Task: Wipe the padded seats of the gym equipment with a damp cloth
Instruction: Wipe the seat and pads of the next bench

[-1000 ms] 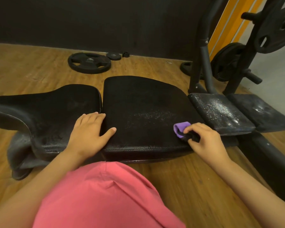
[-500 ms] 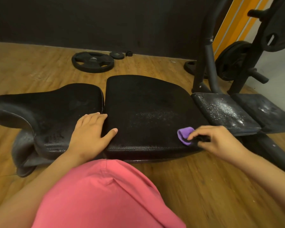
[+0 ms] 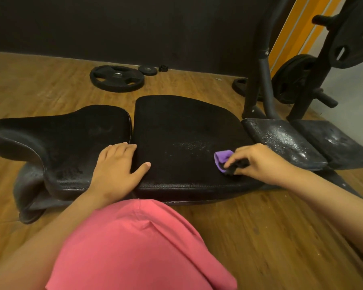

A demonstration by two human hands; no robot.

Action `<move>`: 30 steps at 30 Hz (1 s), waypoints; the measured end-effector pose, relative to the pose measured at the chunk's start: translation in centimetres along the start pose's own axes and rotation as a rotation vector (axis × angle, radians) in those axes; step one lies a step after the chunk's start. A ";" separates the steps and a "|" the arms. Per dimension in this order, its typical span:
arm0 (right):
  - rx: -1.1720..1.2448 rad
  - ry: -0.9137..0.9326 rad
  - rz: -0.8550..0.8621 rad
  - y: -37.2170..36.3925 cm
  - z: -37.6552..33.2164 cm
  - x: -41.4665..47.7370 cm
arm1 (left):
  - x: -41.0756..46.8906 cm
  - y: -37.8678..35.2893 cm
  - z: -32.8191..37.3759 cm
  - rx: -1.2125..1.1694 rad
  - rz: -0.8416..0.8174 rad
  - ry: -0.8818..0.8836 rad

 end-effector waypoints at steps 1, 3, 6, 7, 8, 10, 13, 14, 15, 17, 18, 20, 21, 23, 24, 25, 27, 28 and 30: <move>0.017 0.007 -0.033 0.1 0.0 -0.3 | 0.0 0.0 -0.1 0.000 0.008 0.002; 0.013 0.019 -0.025 0.1 0.0 0.4 | 0.1 0.0 -0.1 -0.001 0.022 0.003; -0.063 -0.008 0.073 0.3 0.5 4.4 | 0.0 0.0 0.1 -0.005 0.026 0.009; -0.076 -0.023 0.087 0.4 0.6 6.1 | 0.0 0.0 0.2 -0.005 0.026 0.015; -0.088 -0.035 0.091 0.6 0.5 7.7 | 0.0 0.0 0.2 0.000 0.025 0.020; -0.119 -0.054 0.089 1.0 0.3 10.0 | 0.1 0.1 0.3 0.006 0.021 0.022; -0.114 -0.060 0.073 1.1 -0.2 9.4 | 0.1 0.2 0.3 -0.001 0.024 0.024; -0.090 -0.047 0.047 1.0 -0.5 8.3 | 0.1 0.2 0.4 0.000 0.028 0.026; -0.075 -0.024 0.009 1.0 -0.9 7.0 | 0.2 0.1 0.4 0.001 0.030 0.031; -0.077 0.040 -0.068 0.8 -1.9 4.6 | 0.3 0.1 0.5 0.003 0.034 0.041; -0.077 0.067 -0.089 0.7 -2.2 3.8 | 0.4 0.0 0.5 0.006 0.039 0.044; -0.061 0.079 -0.097 0.7 -2.4 3.4 | 0.5 -0.1 0.6 0.006 0.050 0.052; -0.063 0.077 -0.086 0.6 -2.4 4.0 | 0.5 -0.1 0.6 0.003 0.055 0.058; -0.104 0.068 -0.027 0.7 -2.2 6.3 | 0.4 -0.2 0.7 -0.004 0.057 0.072; -0.116 0.056 0.011 0.8 -2.1 7.9 | 0.4 -0.2 0.7 -0.006 0.056 0.078; -0.114 0.037 0.040 0.9 -2.0 9.5 | 0.4 -0.3 0.7 -0.007 0.055 0.082; -0.114 -0.009 0.052 1.1 -1.9 12.1 | 0.4 -0.4 0.7 -0.014 0.059 0.085; -0.128 -0.021 0.045 1.1 -1.9 13.0 | 0.4 -0.4 0.7 -0.017 0.059 0.085; -0.136 -0.012 0.027 1.2 -1.8 12.9 | 0.4 -0.4 0.6 -0.022 0.053 0.081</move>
Point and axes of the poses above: each hand's wrist, its own x-axis towards the middle knuckle, its own y-axis out of the back of the hand, z = x × y, the point moved 3 cm from there along x, towards the middle knuckle, and after that the axes turned 2 degrees about y, right-handed, at the moved point
